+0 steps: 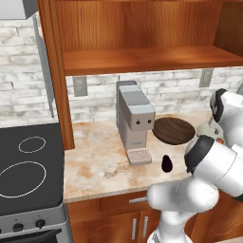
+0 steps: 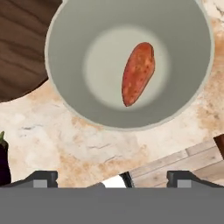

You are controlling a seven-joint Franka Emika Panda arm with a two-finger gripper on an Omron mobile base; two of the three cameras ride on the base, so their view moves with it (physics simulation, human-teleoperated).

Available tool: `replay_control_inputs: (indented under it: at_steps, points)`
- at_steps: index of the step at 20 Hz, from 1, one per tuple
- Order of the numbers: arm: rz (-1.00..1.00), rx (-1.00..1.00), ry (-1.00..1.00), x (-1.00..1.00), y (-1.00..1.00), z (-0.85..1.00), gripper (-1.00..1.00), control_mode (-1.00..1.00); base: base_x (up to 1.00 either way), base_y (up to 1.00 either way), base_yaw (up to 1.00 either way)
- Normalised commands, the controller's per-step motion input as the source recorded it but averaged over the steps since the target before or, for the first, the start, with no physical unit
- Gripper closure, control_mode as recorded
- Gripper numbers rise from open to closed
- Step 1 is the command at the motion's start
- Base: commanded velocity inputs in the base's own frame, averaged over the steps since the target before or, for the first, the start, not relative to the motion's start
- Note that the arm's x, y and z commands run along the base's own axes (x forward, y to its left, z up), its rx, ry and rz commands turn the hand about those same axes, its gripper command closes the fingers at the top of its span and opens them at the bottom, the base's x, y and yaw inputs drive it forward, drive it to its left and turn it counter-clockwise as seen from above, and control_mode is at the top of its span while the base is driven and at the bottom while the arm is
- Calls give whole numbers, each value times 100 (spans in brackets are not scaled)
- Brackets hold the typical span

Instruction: Pick both bowls and place them on the counter. Then place the eggplant in one bowl and place the sweet potato in the other bowl.

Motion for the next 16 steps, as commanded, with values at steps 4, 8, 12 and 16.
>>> replay_control_inputs:
  at_steps: [4, 8, 12, 16]
  points:
    - [-5, -9, -20, -47, 63, 22, -100, -100, 0, 0, 0]
    - [-2, -9, -17, -37, 66, 21, -100, -100, 0, 0, 0]
    - [0, -8, -11, -33, 58, 20, -100, -100, 0, 0, 0]
    - [0, -8, -3, -27, 55, 13, -100, -100, 0, 0, 0]
